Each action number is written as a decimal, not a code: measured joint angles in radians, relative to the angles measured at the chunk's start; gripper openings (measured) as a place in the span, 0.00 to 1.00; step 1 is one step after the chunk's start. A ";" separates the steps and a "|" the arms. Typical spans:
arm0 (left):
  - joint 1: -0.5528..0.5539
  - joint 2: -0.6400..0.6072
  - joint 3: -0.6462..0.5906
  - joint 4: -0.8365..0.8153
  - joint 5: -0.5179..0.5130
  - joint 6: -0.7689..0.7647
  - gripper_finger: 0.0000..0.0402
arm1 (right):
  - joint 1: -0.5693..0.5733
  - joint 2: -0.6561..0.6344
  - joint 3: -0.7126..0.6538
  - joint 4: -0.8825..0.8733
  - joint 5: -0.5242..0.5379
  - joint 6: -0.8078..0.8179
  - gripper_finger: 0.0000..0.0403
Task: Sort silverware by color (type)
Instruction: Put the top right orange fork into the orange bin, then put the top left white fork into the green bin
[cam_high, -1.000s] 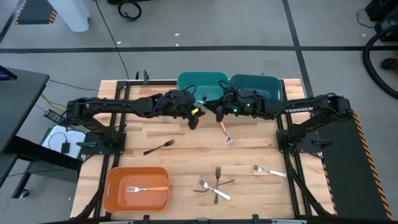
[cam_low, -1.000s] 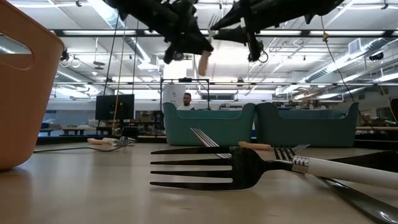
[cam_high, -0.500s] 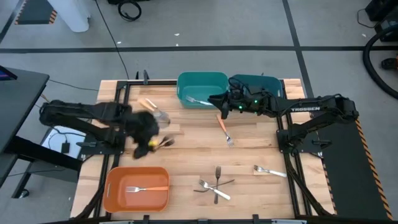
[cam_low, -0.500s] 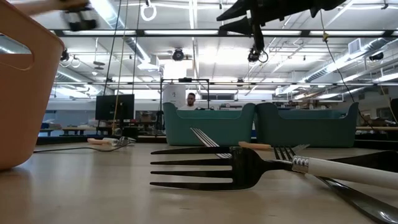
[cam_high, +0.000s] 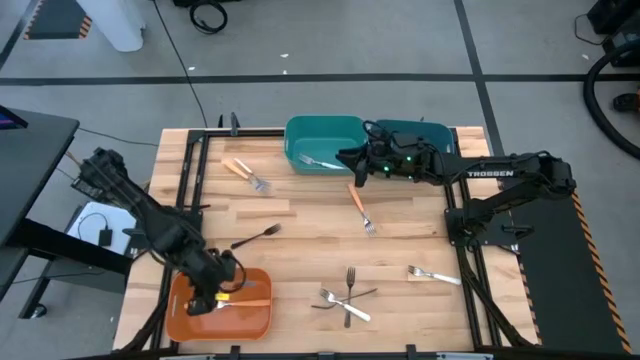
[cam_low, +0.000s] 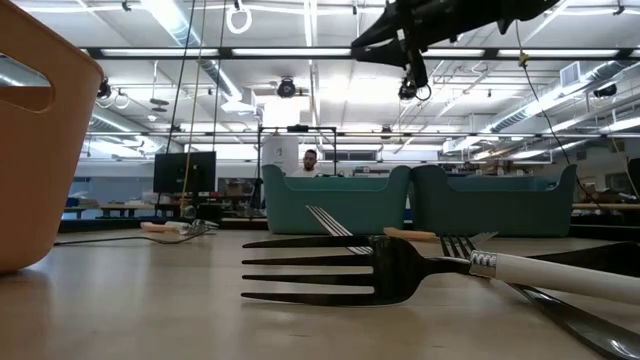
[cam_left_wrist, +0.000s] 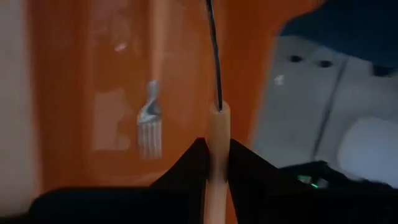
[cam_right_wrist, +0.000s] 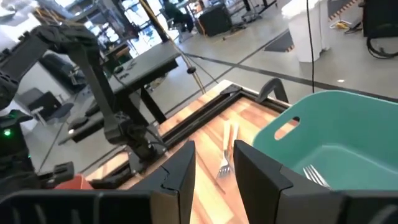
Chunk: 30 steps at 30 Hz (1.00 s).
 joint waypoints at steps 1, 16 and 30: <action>0.001 0.014 -0.006 0.000 -0.002 -0.008 0.13 | -0.001 0.000 0.000 -0.007 -0.013 0.000 0.29; 0.107 0.084 -0.008 0.100 0.035 -0.114 0.30 | -0.001 0.000 0.000 -0.075 -0.122 -0.005 0.29; 0.453 0.067 0.313 -0.207 -0.078 0.279 0.31 | -0.001 0.000 0.000 -0.099 -0.122 -0.105 0.29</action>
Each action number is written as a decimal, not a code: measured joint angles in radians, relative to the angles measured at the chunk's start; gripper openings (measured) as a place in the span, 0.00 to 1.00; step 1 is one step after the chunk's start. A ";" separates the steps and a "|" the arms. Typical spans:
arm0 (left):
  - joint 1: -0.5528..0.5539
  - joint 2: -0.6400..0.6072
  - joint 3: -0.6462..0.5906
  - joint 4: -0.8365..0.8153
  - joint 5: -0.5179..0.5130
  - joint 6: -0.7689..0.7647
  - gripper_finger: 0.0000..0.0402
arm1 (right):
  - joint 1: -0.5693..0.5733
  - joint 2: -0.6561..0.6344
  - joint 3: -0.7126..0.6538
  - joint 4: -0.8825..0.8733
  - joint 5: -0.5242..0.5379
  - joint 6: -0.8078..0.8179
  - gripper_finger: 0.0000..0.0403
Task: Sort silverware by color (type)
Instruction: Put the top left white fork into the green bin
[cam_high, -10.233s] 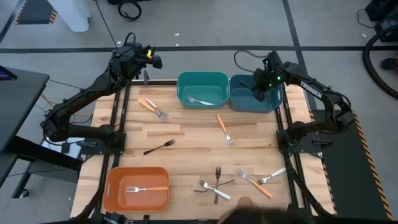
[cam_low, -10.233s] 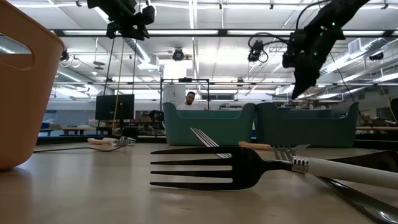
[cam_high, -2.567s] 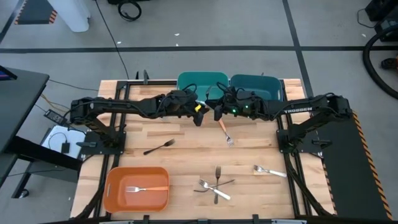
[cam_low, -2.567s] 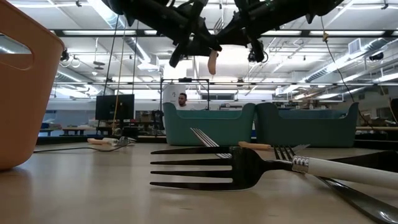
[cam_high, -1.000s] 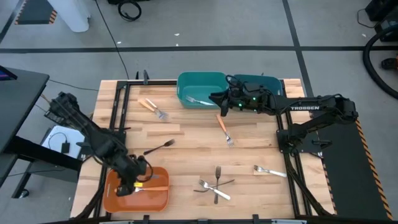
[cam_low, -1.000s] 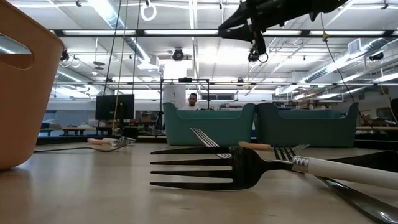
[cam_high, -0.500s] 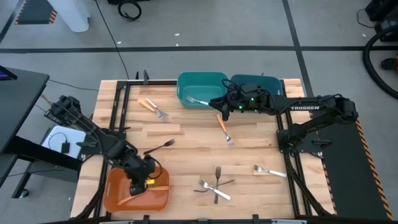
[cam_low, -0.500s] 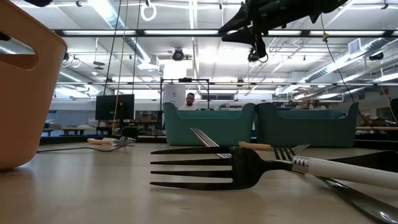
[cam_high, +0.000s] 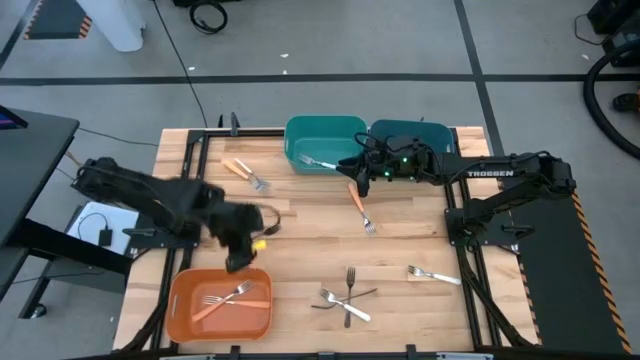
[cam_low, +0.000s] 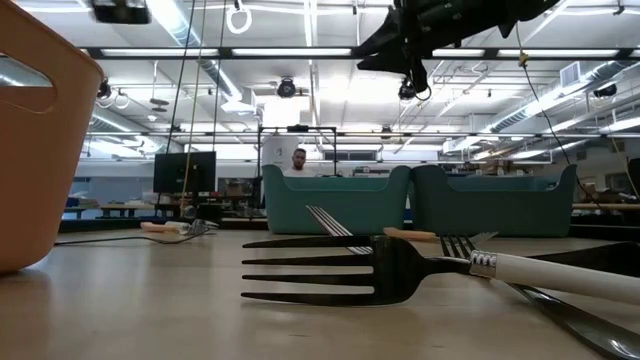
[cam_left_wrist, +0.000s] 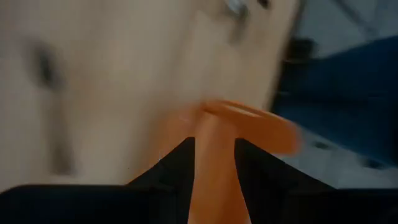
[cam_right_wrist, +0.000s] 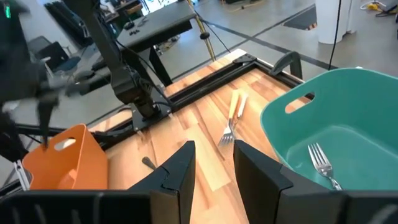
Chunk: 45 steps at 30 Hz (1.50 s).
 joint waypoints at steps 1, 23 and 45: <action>0.040 0.000 0.027 -0.053 -0.043 0.069 0.31 | 0.000 0.000 0.000 0.000 0.000 0.000 0.29; 0.889 0.181 0.136 -0.138 -0.267 1.147 0.31 | -0.033 0.000 0.000 -0.027 0.114 -0.027 0.29; 0.836 0.559 0.136 -0.123 -0.165 1.067 0.31 | -0.193 0.000 0.000 -0.120 0.108 -0.075 0.29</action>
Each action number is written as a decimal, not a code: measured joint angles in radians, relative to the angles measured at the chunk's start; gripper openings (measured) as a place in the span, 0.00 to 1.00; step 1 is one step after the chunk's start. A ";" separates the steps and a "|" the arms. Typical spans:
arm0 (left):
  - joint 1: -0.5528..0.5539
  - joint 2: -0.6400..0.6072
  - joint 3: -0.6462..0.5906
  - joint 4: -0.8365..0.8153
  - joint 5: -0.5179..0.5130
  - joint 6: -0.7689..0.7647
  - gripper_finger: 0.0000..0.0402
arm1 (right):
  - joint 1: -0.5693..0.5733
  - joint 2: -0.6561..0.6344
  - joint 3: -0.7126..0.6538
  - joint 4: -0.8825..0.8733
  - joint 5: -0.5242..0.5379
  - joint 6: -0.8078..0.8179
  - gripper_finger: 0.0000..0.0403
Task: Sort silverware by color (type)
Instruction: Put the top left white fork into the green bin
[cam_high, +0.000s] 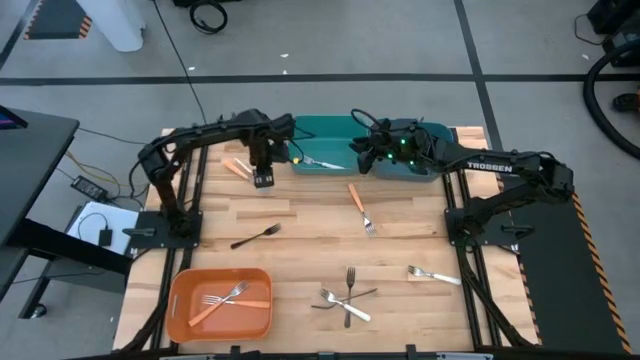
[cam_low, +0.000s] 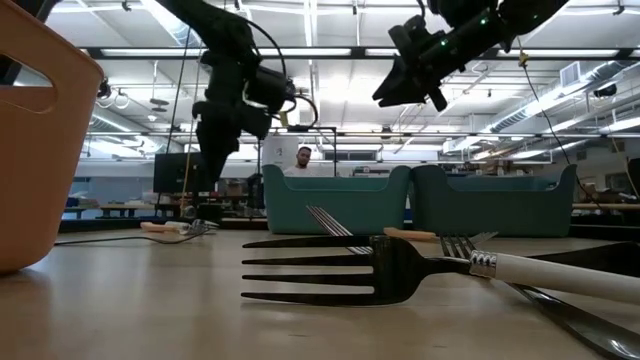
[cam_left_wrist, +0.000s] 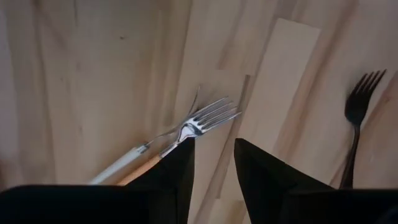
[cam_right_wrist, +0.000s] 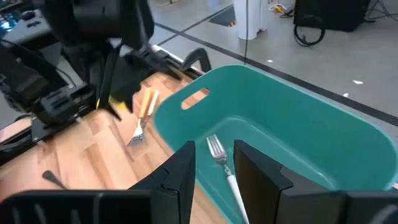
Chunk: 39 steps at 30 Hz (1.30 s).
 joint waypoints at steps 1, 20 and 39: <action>-0.005 0.012 0.000 0.002 0.000 -0.012 0.31 | -0.006 0.000 0.000 0.000 0.000 0.000 0.29; 0.000 0.173 0.000 0.029 -0.004 -0.020 0.31 | -0.036 0.000 0.000 0.000 -0.077 0.001 0.29; -0.021 0.076 0.168 -0.089 -0.003 -0.038 0.31 | -0.050 0.031 0.000 -0.068 -0.185 0.159 0.28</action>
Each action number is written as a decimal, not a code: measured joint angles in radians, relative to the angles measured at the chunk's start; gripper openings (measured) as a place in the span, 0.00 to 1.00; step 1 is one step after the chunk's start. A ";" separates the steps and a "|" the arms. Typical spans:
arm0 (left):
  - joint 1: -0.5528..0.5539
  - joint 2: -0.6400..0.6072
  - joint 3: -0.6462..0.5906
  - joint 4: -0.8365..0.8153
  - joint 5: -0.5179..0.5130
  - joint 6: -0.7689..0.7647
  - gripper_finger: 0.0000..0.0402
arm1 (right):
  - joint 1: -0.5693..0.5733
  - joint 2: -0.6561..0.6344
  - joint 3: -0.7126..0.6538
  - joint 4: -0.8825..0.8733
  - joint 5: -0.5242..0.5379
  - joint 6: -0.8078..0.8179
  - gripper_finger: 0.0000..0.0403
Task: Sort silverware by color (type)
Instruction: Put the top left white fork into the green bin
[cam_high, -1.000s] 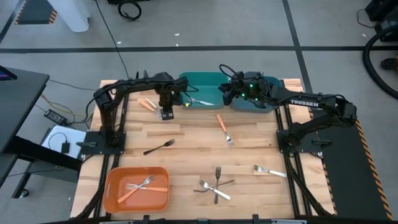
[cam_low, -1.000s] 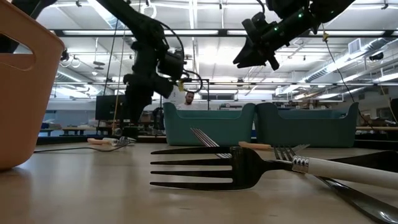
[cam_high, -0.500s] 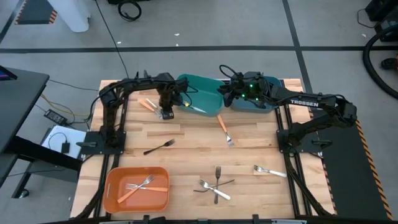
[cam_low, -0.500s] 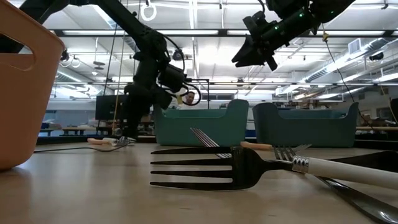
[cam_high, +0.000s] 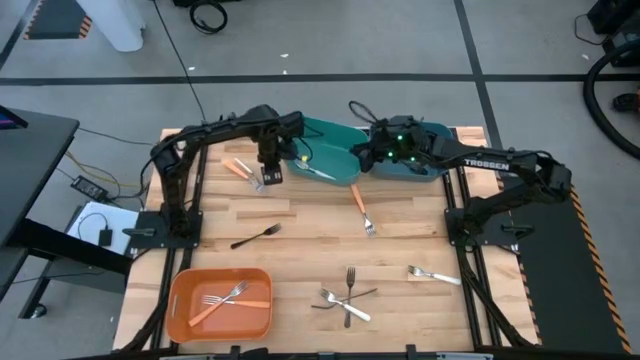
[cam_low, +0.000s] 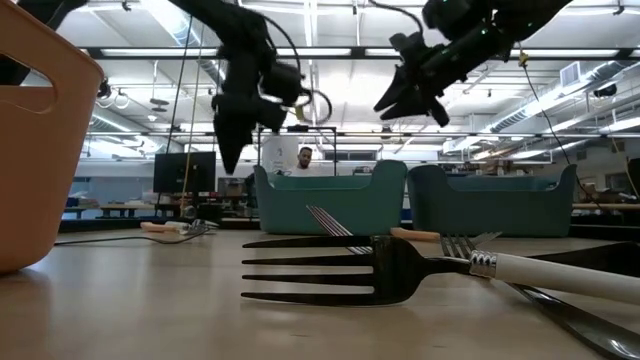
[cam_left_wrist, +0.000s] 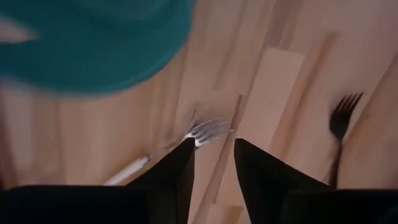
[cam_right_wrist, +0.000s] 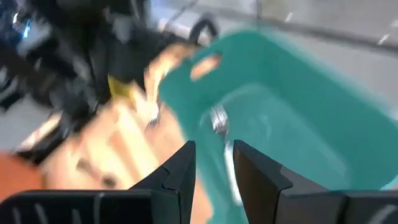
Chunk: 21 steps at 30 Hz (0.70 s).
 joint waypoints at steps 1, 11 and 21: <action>0.002 -0.022 0.003 0.002 -0.001 -0.017 0.31 | 0.008 0.017 0.000 0.003 -0.028 -0.004 0.27; 0.002 -0.168 -0.003 -0.064 0.003 -0.164 0.31 | 0.064 0.160 0.000 -0.012 -0.328 -0.020 0.09; 0.000 -0.167 -0.003 -0.067 0.003 -0.175 0.31 | 0.043 0.224 0.000 -0.130 -0.200 -0.030 0.05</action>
